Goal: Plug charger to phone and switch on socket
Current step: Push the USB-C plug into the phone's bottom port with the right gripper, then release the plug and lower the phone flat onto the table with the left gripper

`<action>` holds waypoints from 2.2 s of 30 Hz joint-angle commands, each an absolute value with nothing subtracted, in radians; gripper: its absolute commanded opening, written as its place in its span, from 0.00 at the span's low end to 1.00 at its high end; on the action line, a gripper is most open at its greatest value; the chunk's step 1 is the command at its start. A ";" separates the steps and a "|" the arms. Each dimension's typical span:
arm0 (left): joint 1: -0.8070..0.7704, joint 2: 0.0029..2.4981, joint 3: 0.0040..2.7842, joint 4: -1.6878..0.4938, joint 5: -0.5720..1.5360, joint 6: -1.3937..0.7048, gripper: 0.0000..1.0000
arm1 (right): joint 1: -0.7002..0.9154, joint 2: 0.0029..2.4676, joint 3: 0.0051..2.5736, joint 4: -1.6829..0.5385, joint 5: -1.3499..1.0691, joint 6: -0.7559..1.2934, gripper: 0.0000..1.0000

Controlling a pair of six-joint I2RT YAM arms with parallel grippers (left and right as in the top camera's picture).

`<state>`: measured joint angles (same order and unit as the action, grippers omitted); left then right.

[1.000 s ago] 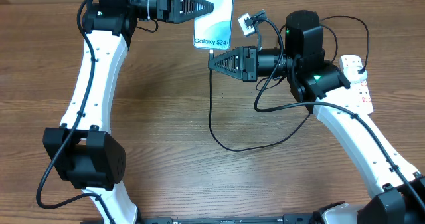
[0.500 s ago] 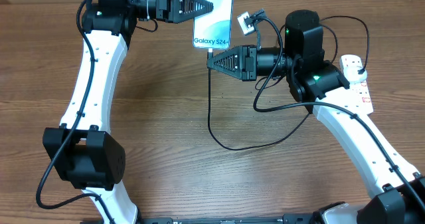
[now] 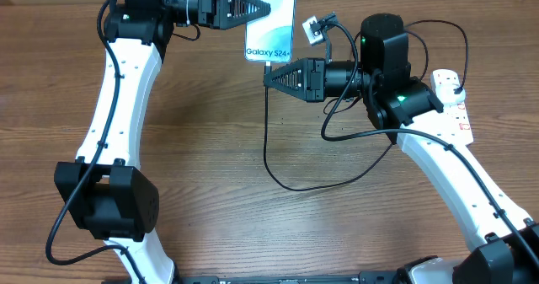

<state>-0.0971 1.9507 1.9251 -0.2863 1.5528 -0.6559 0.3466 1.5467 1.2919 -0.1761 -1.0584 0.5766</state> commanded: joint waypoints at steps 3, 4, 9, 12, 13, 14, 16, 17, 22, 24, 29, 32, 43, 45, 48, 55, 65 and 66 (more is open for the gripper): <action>-0.101 1.944 1.946 -0.279 1.579 -0.661 0.04 | 0.347 1.549 1.297 -0.158 -1.079 0.576 0.04; -0.101 1.944 1.946 -0.279 1.579 -0.658 0.04 | 0.347 1.549 1.297 -0.156 -1.079 0.576 0.04; -0.101 1.944 1.946 -0.279 1.579 -0.658 0.04 | 0.347 1.549 1.297 -0.141 -1.084 0.577 0.04; -0.101 1.944 1.946 -0.279 1.579 -0.659 0.04 | 0.347 1.549 1.297 -0.139 -1.084 0.577 0.04; -0.101 1.944 1.946 -0.279 1.579 -0.658 0.04 | 0.347 1.549 1.297 -0.139 -1.084 0.576 0.04; -0.101 1.944 1.946 -0.279 1.579 -0.658 0.04 | 0.347 1.549 1.297 -0.139 -1.084 0.577 0.04; -0.101 1.944 1.946 -0.279 1.579 -0.659 0.04 | 0.347 1.549 1.297 -0.139 -1.082 0.577 0.04; -0.101 1.944 1.946 -0.279 1.579 -0.659 0.04 | 0.346 1.549 1.297 -0.139 -1.082 0.577 0.04; -0.101 1.944 1.946 -0.279 1.579 -0.659 0.04 | 0.345 1.549 1.297 -0.139 -1.075 0.577 0.04; -0.101 1.944 1.946 -0.279 1.579 -0.662 0.04 | 0.344 1.549 1.297 -0.139 -1.069 0.577 0.04; -0.101 1.944 1.946 -0.279 1.579 -0.662 0.04 | 0.344 1.549 1.297 -0.135 -1.062 0.580 0.04; -0.102 1.944 1.946 -0.279 1.579 -0.662 0.04 | 0.344 1.549 1.297 -0.130 -1.063 0.581 0.04; -0.102 1.944 1.946 -0.279 1.579 -0.678 0.04 | 0.345 1.549 1.297 -0.072 -1.063 0.625 0.04; -0.102 1.944 1.946 -0.279 1.579 -0.677 0.04 | 0.345 1.549 1.297 -0.072 -1.063 0.625 0.04; -0.101 1.944 1.946 -0.279 1.579 -0.678 0.04 | 0.345 1.549 1.297 -0.081 -1.063 0.625 0.10; -0.091 1.944 1.946 -0.287 1.492 -0.683 0.04 | 0.345 1.549 1.297 -0.165 -1.032 0.624 0.92; -0.072 1.987 1.946 -0.784 0.952 -0.538 0.04 | 0.345 1.549 1.297 -0.474 -0.842 0.543 1.00; -0.074 1.997 1.946 -0.845 0.902 -0.510 0.04 | 0.345 1.549 1.297 -0.510 -0.812 0.524 1.00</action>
<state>-0.0776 1.9598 1.9335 -0.7536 1.1660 -0.6128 0.3470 1.5494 1.2896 -0.4633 -0.9276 0.5793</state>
